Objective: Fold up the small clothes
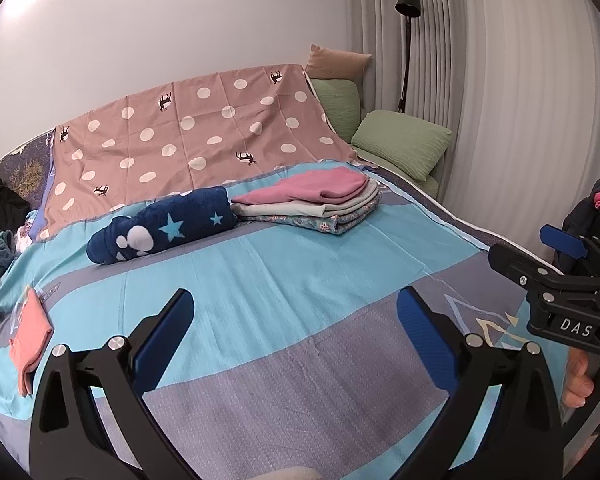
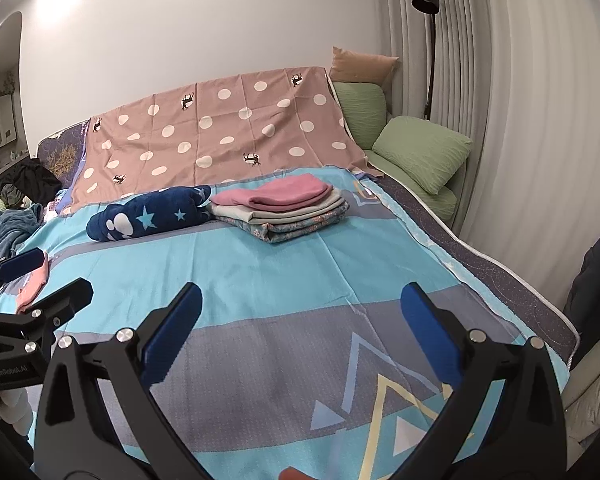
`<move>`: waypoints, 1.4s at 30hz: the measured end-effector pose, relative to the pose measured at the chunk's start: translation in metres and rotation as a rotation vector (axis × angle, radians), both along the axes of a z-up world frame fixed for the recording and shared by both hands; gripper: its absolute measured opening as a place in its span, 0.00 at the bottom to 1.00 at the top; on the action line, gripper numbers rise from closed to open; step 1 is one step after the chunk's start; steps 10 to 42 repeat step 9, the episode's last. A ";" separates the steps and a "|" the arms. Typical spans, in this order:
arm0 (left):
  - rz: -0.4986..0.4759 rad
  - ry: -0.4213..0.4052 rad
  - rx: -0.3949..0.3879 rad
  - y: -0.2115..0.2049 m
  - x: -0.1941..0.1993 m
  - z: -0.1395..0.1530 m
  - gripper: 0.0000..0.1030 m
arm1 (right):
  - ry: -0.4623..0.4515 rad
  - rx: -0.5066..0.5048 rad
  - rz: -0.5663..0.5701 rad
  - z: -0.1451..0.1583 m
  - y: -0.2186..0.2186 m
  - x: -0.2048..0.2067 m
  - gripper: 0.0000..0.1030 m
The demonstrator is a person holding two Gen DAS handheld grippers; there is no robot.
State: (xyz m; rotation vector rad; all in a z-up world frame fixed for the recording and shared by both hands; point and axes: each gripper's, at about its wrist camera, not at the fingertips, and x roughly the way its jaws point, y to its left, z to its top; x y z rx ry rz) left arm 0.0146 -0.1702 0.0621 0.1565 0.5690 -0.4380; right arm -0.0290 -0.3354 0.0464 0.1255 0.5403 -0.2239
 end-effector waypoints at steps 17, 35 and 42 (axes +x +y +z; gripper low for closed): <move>0.006 0.012 0.008 -0.002 0.001 -0.004 0.99 | 0.018 -0.018 0.008 -0.004 0.005 0.004 0.98; 0.006 0.012 0.008 -0.002 0.001 -0.004 0.99 | 0.018 -0.018 0.008 -0.004 0.005 0.004 0.98; 0.006 0.012 0.008 -0.002 0.001 -0.004 0.99 | 0.018 -0.018 0.008 -0.004 0.005 0.004 0.98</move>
